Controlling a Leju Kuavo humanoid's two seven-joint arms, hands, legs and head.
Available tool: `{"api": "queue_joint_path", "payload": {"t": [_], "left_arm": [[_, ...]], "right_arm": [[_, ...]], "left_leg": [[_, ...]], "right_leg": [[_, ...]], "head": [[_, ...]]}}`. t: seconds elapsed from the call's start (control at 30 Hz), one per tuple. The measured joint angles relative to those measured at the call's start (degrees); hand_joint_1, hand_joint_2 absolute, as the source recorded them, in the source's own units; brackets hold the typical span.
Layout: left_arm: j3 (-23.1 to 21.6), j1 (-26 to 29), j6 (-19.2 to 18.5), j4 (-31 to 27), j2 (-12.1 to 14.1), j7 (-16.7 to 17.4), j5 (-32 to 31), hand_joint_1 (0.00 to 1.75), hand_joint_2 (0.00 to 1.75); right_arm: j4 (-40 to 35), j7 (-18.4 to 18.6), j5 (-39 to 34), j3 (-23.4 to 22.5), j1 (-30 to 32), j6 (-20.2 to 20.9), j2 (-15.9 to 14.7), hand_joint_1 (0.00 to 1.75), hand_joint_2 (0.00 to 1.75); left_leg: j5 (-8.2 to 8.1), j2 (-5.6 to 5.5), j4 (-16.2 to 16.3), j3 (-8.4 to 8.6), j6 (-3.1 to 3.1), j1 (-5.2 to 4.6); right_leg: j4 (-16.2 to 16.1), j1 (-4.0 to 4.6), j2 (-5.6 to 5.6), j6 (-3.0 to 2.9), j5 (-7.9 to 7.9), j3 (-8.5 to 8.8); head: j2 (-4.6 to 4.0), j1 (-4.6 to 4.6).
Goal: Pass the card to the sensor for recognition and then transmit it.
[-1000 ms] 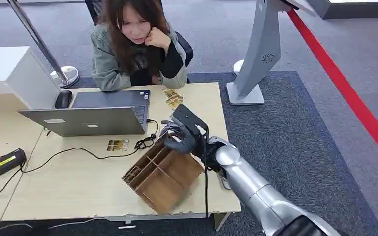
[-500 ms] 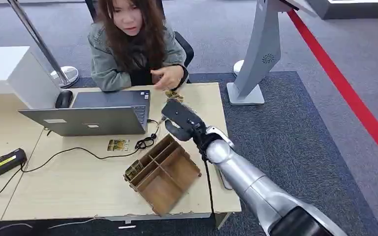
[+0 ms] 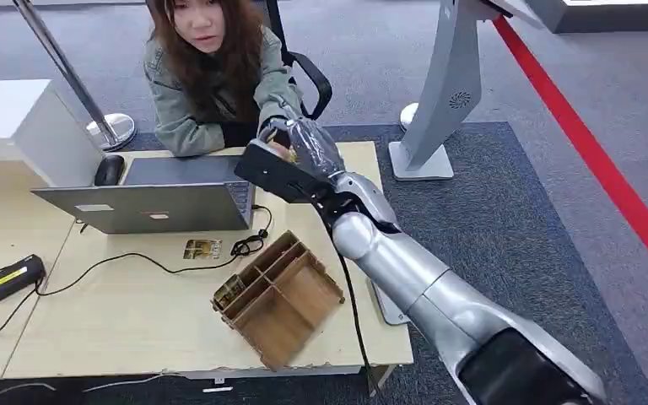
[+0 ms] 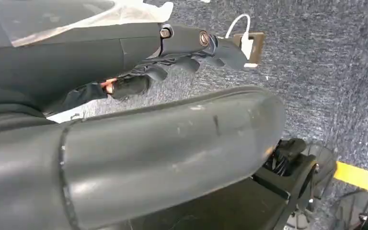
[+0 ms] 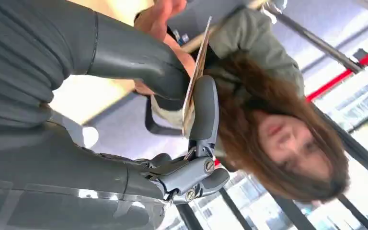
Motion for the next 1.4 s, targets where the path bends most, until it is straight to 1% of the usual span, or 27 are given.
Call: {"api": "queue_joint_path", "payload": {"t": [0.1, 0.3, 0.67, 0.7, 0.73, 0.87, 0.9, 0.97, 1.03, 1.13, 1.23, 1.3, 1.33, 1.4], "left_arm": [[0.0, -0.1, -0.5, 0.0, -0.1, 0.0, -0.6, 0.0, 0.0], [0.0, -0.6, -1.1, 0.0, -0.2, 0.0, -1.0, 0.0, 0.0], [0.0, -2.7, -1.4, 0.0, -1.0, 0.0, -1.0, 0.0, 0.0], [0.0, -2.9, -1.4, 0.0, -1.0, 0.0, -1.0, 0.0, 0.0], [0.0, -3.2, -1.4, 0.0, -1.1, 0.0, -1.0, 0.0, 0.0], [0.0, -4.6, -1.2, 0.0, -1.9, 0.1, -1.3, 0.0, 0.0], [0.0, -4.8, -1.2, 0.0, -2.1, 0.1, -1.5, 0.0, 0.0], [0.0, -5.0, -1.2, 0.0, -2.3, 0.1, -1.6, 0.0, 0.0], [0.0, -5.2, -1.2, 0.0, -2.4, 0.1, -1.7, 0.0, 0.0], [0.0, -5.2, -0.7, 0.0, -2.4, 0.2, -1.6, 0.0, 0.0], [0.0, -5.1, -0.1, 0.0, -2.4, 0.2, -1.1, 0.0, 0.0], [0.1, -5.1, 0.5, 0.0, -2.4, 0.2, -0.7, 0.0, 0.0], [0.1, -5.1, 0.6, 0.0, -2.4, 0.2, -0.6, 0.0, 0.0], [0.3, -5.0, 1.0, 0.0, -2.4, 0.2, -0.4, 0.0, 0.0]], "right_arm": [[0.9, 0.0, 0.2, -0.2, -1.2, -0.4, 1.2, 1.75, 1.75], [2.9, 0.0, -0.7, -0.8, -3.4, 0.3, 3.4, 1.75, 1.75], [5.2, 2.0, -5.5, -0.4, -5.0, 0.9, 5.1, 1.75, 1.75], [5.2, 2.1, -5.9, -0.3, -5.2, 0.8, 5.1, 1.15, 1.75], [5.3, 2.2, -6.6, -0.1, -5.4, 0.7, 5.3, 0.0, 1.75], [5.7, 2.7, -9.5, 0.5, -7.0, 0.7, 5.8, 0.0, 1.75], [5.8, 2.7, -10.8, 0.7, -7.3, 0.9, 5.9, 0.0, 0.0], [6.0, 2.0, -13.7, 1.0, -7.5, 1.6, 6.0, 0.0, 0.0], [6.3, -0.7, -19.3, 1.3, -7.6, 3.6, 6.1, 0.0, 0.0], [6.5, -7.3, -29.3, 0.8, -7.6, 8.1, 6.1, 0.0, 0.0], [6.3, -14.1, -36.6, -0.5, -7.1, 11.5, 6.0, 0.0, 0.0], [4.7, -18.1, -39.2, -2.1, -5.4, 12.9, 5.9, 0.0, 0.0], [3.7, -18.8, -39.3, -2.8, -4.5, 13.2, 5.8, 0.0, 0.0], [0.8, -18.8, -38.8, -4.5, -1.6, 13.8, 5.4, 0.0, 0.0]], "left_leg": [[0.0, 0.04, 0.0, -0.01, 0.0, 0.0], [0.0, 0.05, 0.0, 0.0, 0.0, 0.01], [0.01, 0.03, 0.0, -0.02, 0.01, -0.02], [0.01, 0.03, 0.0, -0.02, 0.01, -0.02], [0.0, 0.03, 0.0, -0.03, 0.01, -0.02], [0.0, 0.01, 0.0, -0.03, 0.01, -0.02], [0.01, 0.03, 0.0, -0.02, 0.01, -0.01], [0.02, 0.03, 0.0, -0.02, 0.0, -0.01], [0.04, 0.02, 0.0, -0.02, -0.02, 0.0], [0.04, 0.02, 0.0, -0.01, -0.02, 0.01], [0.04, 0.02, 0.0, -0.01, -0.02, 0.01], [0.04, 0.02, 0.0, -0.01, -0.02, 0.0], [0.04, 0.02, 0.0, -0.01, -0.02, 0.0], [0.04, 0.02, 0.0, -0.01, -0.02, 0.0]], "right_leg": [[0.0, 0.0, 0.03, 0.0, 0.0, -0.01], [0.0, 0.0, 0.04, 0.0, 0.0, -0.03], [0.0, -0.02, 0.04, 0.02, 0.02, -0.01], [0.0, -0.02, 0.03, 0.02, 0.02, -0.01], [0.0, -0.02, 0.04, 0.02, 0.02, -0.03], [0.0, -0.02, 0.02, 0.02, 0.01, -0.02], [0.0, -0.01, 0.03, 0.02, 0.01, -0.02], [0.0, -0.01, 0.03, 0.02, 0.02, -0.02], [0.0, 0.0, 0.03, 0.01, 0.02, -0.02], [0.0, 0.0, 0.03, 0.01, 0.02, -0.02], [0.0, 0.0, 0.03, 0.01, 0.02, -0.01], [0.0, 0.0, 0.03, 0.01, 0.02, -0.01], [0.0, -0.01, 0.03, 0.01, 0.02, -0.01], [0.0, -0.01, 0.02, 0.01, 0.02, -0.01]], "head": [[0.0, 0.0], [0.0, 0.0], [0.0, 0.04], [0.0, 0.02], [0.0, 0.04], [0.0, 0.04], [0.0, 0.04], [0.0, 0.04], [0.0, 0.02], [0.0, 0.04], [0.0, 0.04], [0.0, 0.04], [0.0, 0.04], [0.0, 0.04]]}}
